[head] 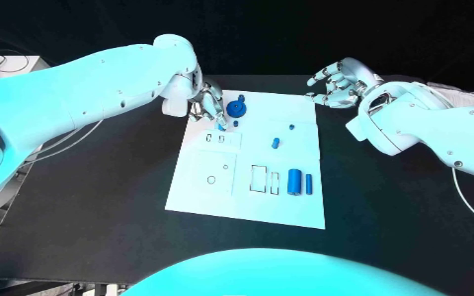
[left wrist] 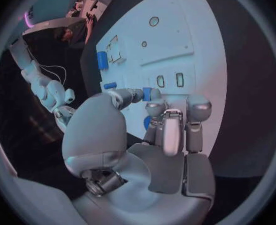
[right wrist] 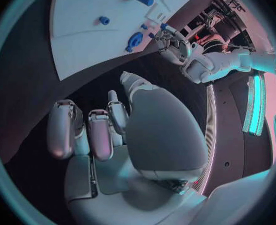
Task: Assemble the parts on the task board
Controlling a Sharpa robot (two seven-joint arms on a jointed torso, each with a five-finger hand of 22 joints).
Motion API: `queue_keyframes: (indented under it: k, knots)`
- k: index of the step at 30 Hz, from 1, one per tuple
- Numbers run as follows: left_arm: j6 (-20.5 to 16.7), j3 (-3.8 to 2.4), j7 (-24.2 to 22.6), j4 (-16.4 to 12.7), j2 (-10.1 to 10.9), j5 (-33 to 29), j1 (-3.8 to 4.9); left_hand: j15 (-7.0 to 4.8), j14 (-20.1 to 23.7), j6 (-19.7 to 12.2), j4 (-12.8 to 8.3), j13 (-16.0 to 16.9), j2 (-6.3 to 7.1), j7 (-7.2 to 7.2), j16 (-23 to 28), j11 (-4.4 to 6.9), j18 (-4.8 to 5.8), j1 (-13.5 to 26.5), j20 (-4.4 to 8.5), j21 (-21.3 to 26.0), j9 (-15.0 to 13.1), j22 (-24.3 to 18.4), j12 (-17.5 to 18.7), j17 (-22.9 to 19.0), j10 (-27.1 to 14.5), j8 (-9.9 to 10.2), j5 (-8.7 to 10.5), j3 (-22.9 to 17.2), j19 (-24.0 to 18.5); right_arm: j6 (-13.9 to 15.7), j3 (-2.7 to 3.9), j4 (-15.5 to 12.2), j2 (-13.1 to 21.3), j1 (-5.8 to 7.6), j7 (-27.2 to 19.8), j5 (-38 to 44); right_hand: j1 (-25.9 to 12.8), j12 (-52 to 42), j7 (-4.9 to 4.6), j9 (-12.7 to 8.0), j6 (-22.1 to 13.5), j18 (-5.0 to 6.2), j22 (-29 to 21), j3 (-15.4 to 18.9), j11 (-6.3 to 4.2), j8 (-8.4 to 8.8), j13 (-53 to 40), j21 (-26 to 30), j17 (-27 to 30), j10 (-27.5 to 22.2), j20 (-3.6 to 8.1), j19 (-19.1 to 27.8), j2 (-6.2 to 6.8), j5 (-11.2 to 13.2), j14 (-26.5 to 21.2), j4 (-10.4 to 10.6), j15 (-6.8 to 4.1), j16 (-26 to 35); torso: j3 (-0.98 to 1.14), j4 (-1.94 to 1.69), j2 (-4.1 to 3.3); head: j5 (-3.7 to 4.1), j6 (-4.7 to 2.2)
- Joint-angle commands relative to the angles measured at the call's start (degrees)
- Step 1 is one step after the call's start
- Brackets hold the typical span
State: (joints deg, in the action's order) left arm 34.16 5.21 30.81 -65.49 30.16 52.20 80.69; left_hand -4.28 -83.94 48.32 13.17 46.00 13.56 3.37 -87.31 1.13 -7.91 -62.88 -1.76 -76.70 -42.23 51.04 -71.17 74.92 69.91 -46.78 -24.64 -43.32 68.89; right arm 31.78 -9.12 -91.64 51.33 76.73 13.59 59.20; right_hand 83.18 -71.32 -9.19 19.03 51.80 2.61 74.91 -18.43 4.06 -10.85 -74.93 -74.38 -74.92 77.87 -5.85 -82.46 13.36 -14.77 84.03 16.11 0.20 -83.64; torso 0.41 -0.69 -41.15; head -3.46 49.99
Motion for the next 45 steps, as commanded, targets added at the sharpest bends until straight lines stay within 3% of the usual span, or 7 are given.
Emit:
queue_keyframes:
  k: [1, 12, 18, 22, 45]
  knots:
    - [3.65, 0.08, 0.29, 0.34, -0.53, -0.87, 0.13, -0.26, -3.96, 0.44, -13.99, 0.07, -0.57, -0.11, -0.2, -0.02, 0.61, 0.12, -0.08, -0.12, -0.05, 0.03, 0.17, 6.72, -0.36, -0.33, -0.23, -13.54, 0.15, -0.63, 0.0, 0.0, -0.08, -0.03, -0.24, 0.22, -0.39, 0.14, 0.08, 0.09, -0.34, 1.03, 6.39, -0.38, 0.0, -0.31, -0.55, 0.27, -5.65, -0.22, 0.02, 0.27, -0.02, -0.33, 3.13, 0.06, -0.38, 0.36, -0.06, -0.11, 0.07, -0.06, 0.01]
    - [4.28, 0.93, 0.38, 0.97, -1.42, -1.1, 0.12, -0.24, -4.0, 0.45, -14.07, 0.23, -0.61, -0.09, -0.24, -0.03, 0.63, 0.12, -0.09, -0.14, -0.05, 0.12, 0.13, 6.88, -0.31, -0.27, -0.23, -13.49, 0.16, -0.58, 0.0, 0.03, -0.17, -0.14, -0.29, 0.22, -0.4, 0.14, 0.08, 0.09, -0.36, 1.03, 6.39, -0.43, 0.0, -0.34, -0.54, 0.29, -5.67, -0.23, 0.02, 0.27, 0.0, -0.39, 3.13, 0.05, -0.38, 0.35, -0.08, 0.01, 0.07, -0.23, 0.01]
    - [4.14, 2.08, 0.37, 0.8, -1.44, -0.81, 0.1, -0.24, -4.0, 0.45, -14.07, 0.23, -0.61, -0.09, -0.24, -0.03, 0.63, 0.12, -0.09, -0.14, -0.05, 0.12, 0.13, 6.88, -0.31, -0.27, -0.23, -13.49, 0.16, -0.58, 0.0, 0.03, -0.19, -0.21, -0.3, 0.22, -0.41, 0.14, 0.08, 0.09, -0.4, 1.03, 6.38, -0.51, 0.01, -0.38, -0.53, 0.31, -5.69, -0.23, 0.02, 0.28, 0.04, -0.51, 3.14, 0.04, -0.38, 0.34, -0.11, -0.03, 0.02, -0.22, 0.01]
    - [4.42, 2.51, 0.39, 0.87, -1.48, -0.66, 0.08, -0.22, -4.01, 0.46, -14.12, 0.31, -0.65, -0.07, -0.26, -0.05, 0.66, 0.11, -0.1, -0.18, -0.06, 0.23, 0.1, 6.92, -0.29, -0.22, -0.23, -13.46, 0.2, -0.59, 0.0, 0.03, -0.2, -0.24, -0.31, 0.22, -0.41, 0.14, 0.08, 0.09, -0.4, 1.03, 6.38, -0.51, 0.01, -0.38, -0.53, 0.31, -5.69, -0.23, 0.02, 0.28, 0.04, -0.51, 3.14, 0.04, -0.38, 0.34, -0.09, -0.03, -0.05, -0.28, 0.01]
    - [4.26, 3.12, 0.44, 2.27, -2.1, -0.26, -0.33, -0.22, -4.01, 0.46, -14.16, 0.22, -0.67, -0.06, -0.26, -0.06, 0.65, 0.1, -0.11, -0.17, -0.06, 0.19, 0.15, 6.94, -0.33, -0.2, -0.23, -13.43, 0.17, -0.59, 0.01, -0.02, -0.24, -0.27, -0.32, 0.21, -0.41, 0.14, 0.08, 0.09, -0.4, 1.03, 6.38, -0.51, 0.01, -0.38, -0.53, 0.31, -5.69, -0.23, 0.02, 0.28, 0.04, -0.51, 3.14, 0.04, -0.38, 0.34, -0.06, -0.02, -0.03, -0.2, 0.01]
